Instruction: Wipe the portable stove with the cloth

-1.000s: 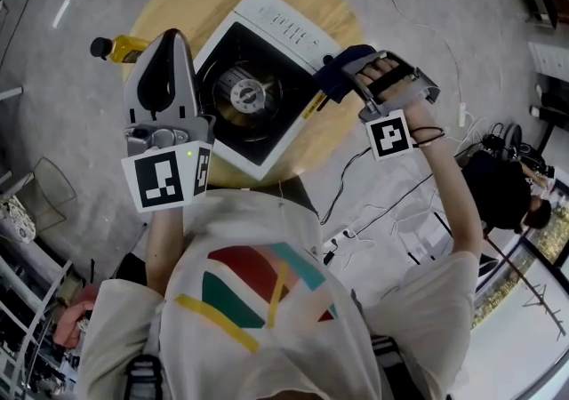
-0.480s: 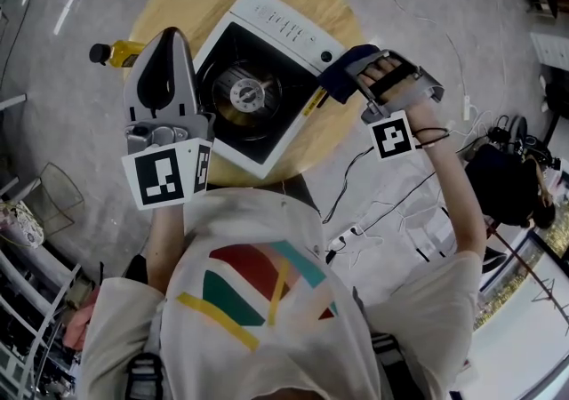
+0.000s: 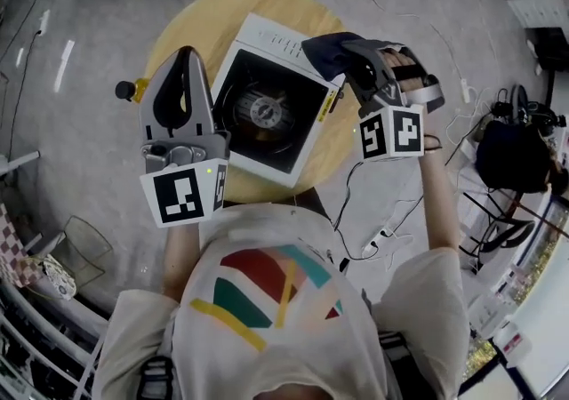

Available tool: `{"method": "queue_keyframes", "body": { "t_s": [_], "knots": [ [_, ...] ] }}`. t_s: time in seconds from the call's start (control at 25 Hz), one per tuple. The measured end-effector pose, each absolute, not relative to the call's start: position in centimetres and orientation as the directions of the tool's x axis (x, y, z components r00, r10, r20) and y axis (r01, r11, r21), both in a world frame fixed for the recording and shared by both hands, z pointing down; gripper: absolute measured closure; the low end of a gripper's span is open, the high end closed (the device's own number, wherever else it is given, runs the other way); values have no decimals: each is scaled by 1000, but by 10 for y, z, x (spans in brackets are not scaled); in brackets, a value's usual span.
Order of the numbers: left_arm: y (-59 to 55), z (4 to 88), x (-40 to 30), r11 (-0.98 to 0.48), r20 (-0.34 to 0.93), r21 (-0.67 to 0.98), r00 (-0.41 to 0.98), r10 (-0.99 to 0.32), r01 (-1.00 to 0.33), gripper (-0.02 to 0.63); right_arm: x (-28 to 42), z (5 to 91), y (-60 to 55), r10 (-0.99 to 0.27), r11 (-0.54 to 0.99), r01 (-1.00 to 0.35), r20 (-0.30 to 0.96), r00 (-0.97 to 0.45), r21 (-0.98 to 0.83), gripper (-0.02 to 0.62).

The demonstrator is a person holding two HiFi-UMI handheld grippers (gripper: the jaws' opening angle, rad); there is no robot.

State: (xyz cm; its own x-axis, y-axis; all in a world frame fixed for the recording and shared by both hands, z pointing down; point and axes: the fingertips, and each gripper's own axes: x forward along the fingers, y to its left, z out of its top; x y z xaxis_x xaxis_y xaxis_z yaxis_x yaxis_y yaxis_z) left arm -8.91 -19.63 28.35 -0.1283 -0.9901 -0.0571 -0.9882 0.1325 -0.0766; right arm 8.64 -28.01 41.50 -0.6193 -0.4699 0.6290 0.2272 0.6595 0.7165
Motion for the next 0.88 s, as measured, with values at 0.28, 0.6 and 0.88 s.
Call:
{"method": "queue_keyframes", "body": {
  "t_s": [0.28, 0.6, 0.88],
  "knots": [
    [-177, 261, -90, -48, -117, -37, 52, -992, -998, 600, 82, 340, -240, -699, 689, -373, 434, -569, 622, 561],
    [-144, 246, -84, -218, -175, -31, 220, -960, -975, 600, 93, 293, -169, -898, 438, -730, 218, -382, 525, 562],
    [-114, 228, -74, -242, -219, -18, 240, -946, -970, 600, 104, 274, -107, -962, 271, -895, 77, -261, 355, 562]
  ]
}}
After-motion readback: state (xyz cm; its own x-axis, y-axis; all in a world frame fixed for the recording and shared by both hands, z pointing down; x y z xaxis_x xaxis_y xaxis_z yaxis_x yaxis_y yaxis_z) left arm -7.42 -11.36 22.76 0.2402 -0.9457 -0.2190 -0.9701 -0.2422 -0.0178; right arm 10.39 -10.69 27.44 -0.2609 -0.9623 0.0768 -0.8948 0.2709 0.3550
